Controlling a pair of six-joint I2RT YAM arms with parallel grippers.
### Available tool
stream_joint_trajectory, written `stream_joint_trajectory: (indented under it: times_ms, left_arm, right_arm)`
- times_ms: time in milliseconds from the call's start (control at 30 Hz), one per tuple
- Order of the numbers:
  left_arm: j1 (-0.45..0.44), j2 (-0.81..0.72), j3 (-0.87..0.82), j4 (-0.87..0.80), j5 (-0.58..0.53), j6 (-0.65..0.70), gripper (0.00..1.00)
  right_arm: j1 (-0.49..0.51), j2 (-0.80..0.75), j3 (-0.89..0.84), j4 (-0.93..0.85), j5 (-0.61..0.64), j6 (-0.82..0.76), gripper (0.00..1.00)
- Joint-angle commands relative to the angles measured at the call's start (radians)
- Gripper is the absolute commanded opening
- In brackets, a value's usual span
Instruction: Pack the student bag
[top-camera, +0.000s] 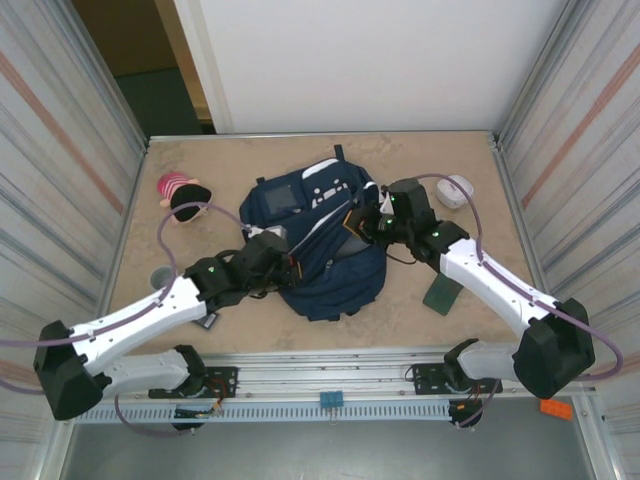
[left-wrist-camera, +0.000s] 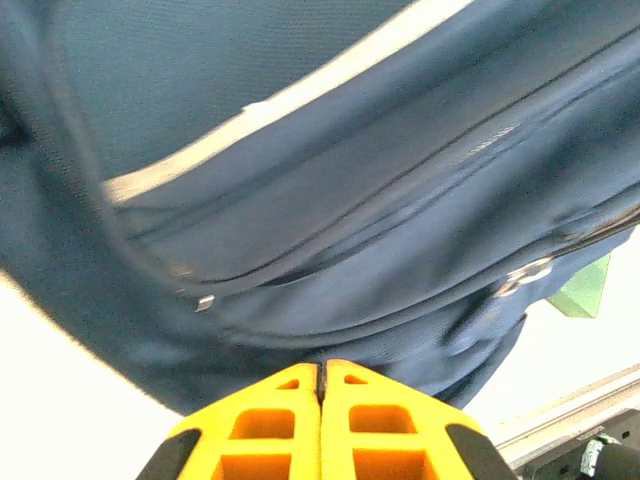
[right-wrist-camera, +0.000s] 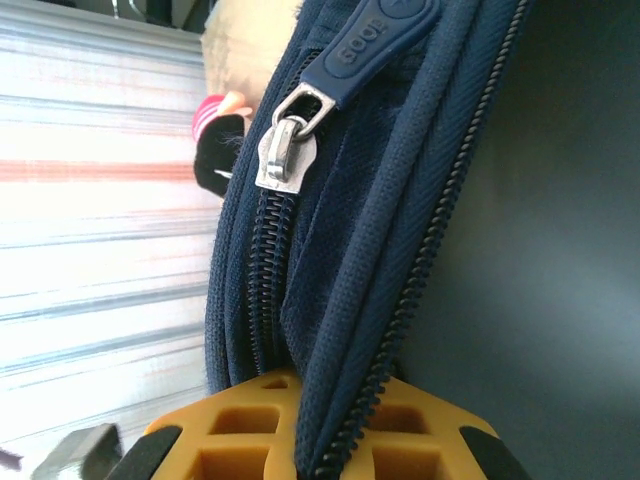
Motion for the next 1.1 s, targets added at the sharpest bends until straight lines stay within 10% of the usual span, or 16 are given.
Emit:
stream_joint_trajectory:
  times_ms: [0, 100, 267, 600, 1067]
  left_arm:
    - [0.029, -0.036, -0.052, 0.109, 0.093, 0.052, 0.0]
    - [0.035, -0.023, -0.054, 0.171, 0.131, 0.065, 0.0]
    - [0.0, 0.024, -0.036, 0.236, 0.178, 0.08, 0.42]
    - [-0.07, 0.076, -0.009, 0.171, 0.138, 0.037, 0.58]
    - [-0.072, 0.181, 0.069, 0.236, 0.024, 0.025, 0.49]
  right_arm:
    - [-0.006, -0.039, 0.055, 0.056, -0.041, -0.03, 0.01]
    - [0.015, -0.048, 0.023, 0.111, -0.036, 0.017, 0.03]
    - [0.051, -0.047, 0.029, 0.119, 0.004, 0.023, 0.03]
    - [0.066, -0.032, 0.051, 0.116, 0.011, 0.025, 0.03]
    - [0.104, -0.037, 0.054, 0.124, 0.03, 0.035, 0.02]
